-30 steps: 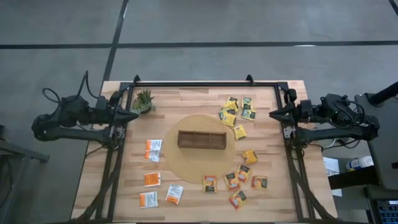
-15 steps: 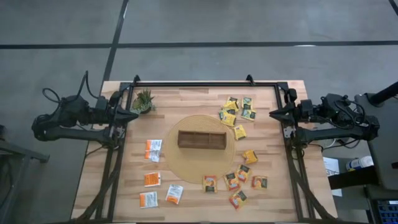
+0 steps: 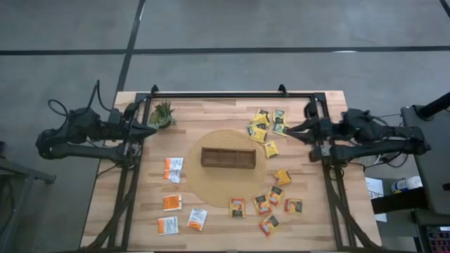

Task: Pick & Place Tea
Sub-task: Put the yellow tea bag into the right of the wooden organizer

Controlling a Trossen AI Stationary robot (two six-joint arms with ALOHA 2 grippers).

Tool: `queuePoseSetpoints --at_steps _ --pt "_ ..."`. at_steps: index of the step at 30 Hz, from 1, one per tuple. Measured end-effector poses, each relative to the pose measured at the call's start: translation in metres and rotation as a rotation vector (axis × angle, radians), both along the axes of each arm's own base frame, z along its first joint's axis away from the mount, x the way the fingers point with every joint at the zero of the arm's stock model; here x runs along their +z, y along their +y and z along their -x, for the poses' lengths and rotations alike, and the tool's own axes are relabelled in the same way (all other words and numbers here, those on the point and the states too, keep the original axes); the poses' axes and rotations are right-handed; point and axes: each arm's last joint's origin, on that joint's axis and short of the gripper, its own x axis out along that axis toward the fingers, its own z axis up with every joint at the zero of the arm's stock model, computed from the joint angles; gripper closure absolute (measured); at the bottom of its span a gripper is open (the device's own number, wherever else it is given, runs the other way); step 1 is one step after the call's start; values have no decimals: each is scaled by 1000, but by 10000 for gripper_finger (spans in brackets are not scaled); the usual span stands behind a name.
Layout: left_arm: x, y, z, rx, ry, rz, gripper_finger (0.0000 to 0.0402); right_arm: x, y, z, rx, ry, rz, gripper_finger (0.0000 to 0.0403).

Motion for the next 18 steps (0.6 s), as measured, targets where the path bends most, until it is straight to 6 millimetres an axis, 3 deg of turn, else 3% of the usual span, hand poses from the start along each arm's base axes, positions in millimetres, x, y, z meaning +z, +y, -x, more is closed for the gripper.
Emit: queuePoseSetpoints --at_steps 8,18 --pt "0 0 0 0 0 0 402 -14 -3 -32 -90 135 -5 371" --pt "0 0 0 -1 0 0 402 -50 -16 -45 -573 406 33 371"
